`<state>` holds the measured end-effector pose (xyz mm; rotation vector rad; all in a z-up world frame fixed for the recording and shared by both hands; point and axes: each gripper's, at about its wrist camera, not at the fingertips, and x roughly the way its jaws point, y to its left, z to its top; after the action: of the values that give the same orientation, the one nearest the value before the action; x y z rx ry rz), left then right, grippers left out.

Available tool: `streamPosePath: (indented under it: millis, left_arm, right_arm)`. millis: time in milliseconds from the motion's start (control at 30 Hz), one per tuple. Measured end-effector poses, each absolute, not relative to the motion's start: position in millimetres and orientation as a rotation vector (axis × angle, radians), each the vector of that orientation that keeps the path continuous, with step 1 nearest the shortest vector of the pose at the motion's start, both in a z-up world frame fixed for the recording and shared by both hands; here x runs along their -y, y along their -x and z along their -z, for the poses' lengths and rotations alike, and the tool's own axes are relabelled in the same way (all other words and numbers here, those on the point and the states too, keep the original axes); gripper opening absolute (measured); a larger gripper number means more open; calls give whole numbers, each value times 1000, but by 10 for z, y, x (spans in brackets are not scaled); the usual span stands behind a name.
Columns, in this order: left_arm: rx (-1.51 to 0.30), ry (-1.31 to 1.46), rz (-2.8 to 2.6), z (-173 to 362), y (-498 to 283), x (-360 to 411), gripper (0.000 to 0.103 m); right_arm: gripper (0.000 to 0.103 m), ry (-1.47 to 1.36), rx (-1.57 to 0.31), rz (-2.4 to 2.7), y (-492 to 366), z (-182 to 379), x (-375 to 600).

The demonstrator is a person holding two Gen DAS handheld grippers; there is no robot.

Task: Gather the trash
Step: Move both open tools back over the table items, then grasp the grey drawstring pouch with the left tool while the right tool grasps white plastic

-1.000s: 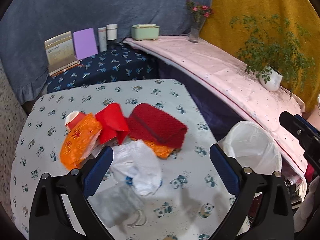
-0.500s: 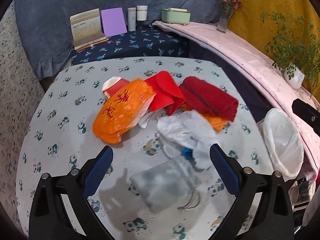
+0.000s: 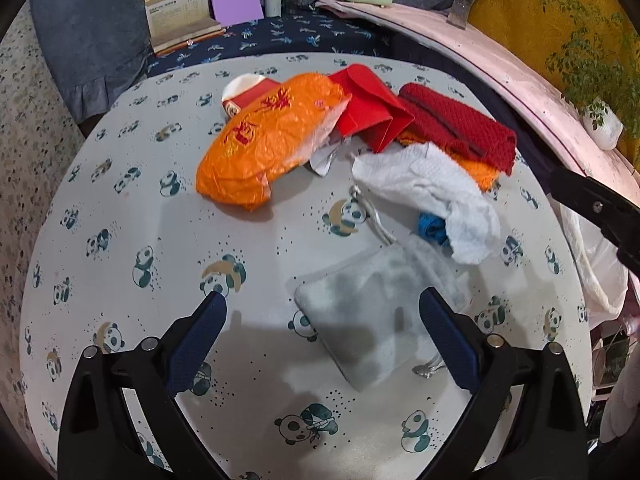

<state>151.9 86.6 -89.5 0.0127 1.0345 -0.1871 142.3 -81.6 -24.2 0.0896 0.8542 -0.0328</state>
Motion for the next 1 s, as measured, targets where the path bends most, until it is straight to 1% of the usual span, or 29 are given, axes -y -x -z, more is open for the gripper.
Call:
streamPosePath:
  millis: [67, 167, 267, 300, 333, 400, 433, 467, 533, 567, 600, 633, 667, 733, 800, 867, 967, 1000]
  left_arm:
    - [-1048, -17, 192, 946, -1524, -855, 92]
    - [-1068, -18, 205, 1016, -1525, -837, 89]
    - [-1100, -14, 227, 1081, -1546, -807, 74]
    - [-1116, -8, 242, 1112, -1557, -794, 65]
    - [-1128, -6, 249, 1135, -1569, -784, 58]
    - [-1129, -11, 246, 1152, -1573, -779, 53]
    - [-1123, -16, 246, 1146, -1574, -777, 47]
    - [-1123, -18, 247, 1140, -1582, -774, 44]
    - [-1124, -17, 243, 1127, -1603, -784, 29]
    - [-1125, -9, 241, 1121, -1615, -804, 26]
    - [-1127, -3, 240, 1120, -1630, -824, 20]
    - [-1129, 2, 238, 1117, -1639, -835, 15]
    - [-1129, 7, 240, 1112, -1648, -849, 13]
    - [-1126, 9, 238, 1107, -1663, -865, 10]
    - [-1130, 18, 242, 1104, -1670, -882, 10]
    - [-1129, 23, 250, 1095, -1667, -885, 11]
    - [-1128, 26, 255, 1086, -1658, -880, 13]
    - [-1129, 27, 257, 1087, -1652, -879, 17]
  right_arm:
    - [55, -88, -871, 28, -1449, 325, 781]
    - [55, -83, -897, 21, -1493, 439, 730]
    - [55, -77, -918, 18, -1542, 530, 691]
    - [55, -77, -928, 18, -1562, 572, 682]
    - [54, -76, -934, 17, -1574, 598, 680]
    - [53, -74, -949, 15, -1599, 663, 662]
    - [52, -73, -954, 15, -1606, 686, 658]
    - [49, -73, -962, 12, -1619, 713, 650]
    - [44, -74, -974, 7, -1642, 749, 653]
    - [41, -74, -982, 3, -1657, 774, 647]
    - [40, -76, -987, -1, -1666, 794, 640]
    - [36, -80, -991, -6, -1673, 814, 632]
    - [29, -85, -996, -13, -1681, 831, 625]
    - [24, -99, -1007, -33, -1698, 860, 614]
    - [19, -99, -1009, -36, -1702, 864, 605]
    - [9, -103, -1005, -44, -1700, 853, 604]
    - [4, -119, -994, -52, -1690, 801, 626]
    - [4, -125, -985, -55, -1682, 765, 634]
